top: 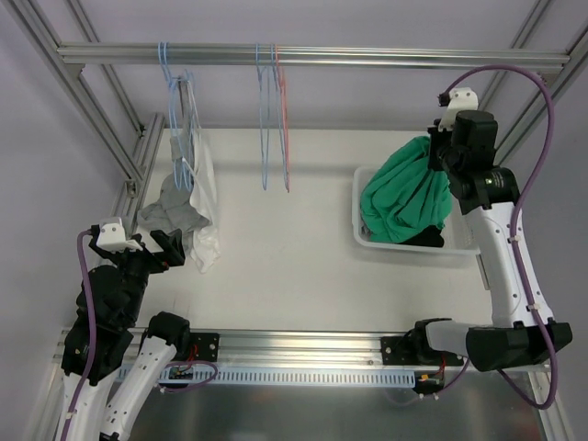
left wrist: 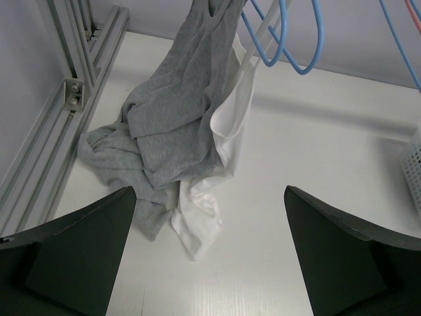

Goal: Remove the tank top from the hanger

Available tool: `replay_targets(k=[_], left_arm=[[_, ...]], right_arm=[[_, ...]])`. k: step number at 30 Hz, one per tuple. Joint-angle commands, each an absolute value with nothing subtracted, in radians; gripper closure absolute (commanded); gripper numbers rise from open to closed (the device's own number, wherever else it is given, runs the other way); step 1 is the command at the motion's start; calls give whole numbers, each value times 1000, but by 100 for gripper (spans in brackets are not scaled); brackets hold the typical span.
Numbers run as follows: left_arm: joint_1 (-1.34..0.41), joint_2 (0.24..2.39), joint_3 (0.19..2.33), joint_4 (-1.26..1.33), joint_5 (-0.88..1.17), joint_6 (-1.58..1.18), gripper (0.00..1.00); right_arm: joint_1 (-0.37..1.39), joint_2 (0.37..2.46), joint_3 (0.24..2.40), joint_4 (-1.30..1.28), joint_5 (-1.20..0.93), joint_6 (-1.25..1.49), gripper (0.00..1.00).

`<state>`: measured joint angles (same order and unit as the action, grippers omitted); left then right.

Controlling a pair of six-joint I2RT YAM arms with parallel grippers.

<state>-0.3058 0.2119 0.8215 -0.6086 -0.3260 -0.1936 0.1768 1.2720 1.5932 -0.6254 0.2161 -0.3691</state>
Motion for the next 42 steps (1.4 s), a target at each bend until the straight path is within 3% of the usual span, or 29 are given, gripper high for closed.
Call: replay_targets(k=[1, 12, 20, 33, 37, 42], left_arm=[[-299, 206, 815, -564, -337, -199, 1], [-298, 201, 816, -563, -345, -201, 1], [-298, 157, 813, -565, -400, -206, 1], [-298, 129, 810, -565, -423, -210, 1], [-298, 127, 810, -563, -423, -210, 1], [-298, 127, 811, -564, -423, -210, 1]], right_arm=[[123, 1207, 1461, -447, 167, -293, 100], [-115, 1158, 1096, -273, 60, -5, 100], [-182, 1305, 887, -178, 64, 207, 100], [-258, 1474, 813, -138, 178, 229, 100], [-258, 1434, 813, -129, 146, 201, 84], [-258, 1323, 825, -149, 169, 186, 50]])
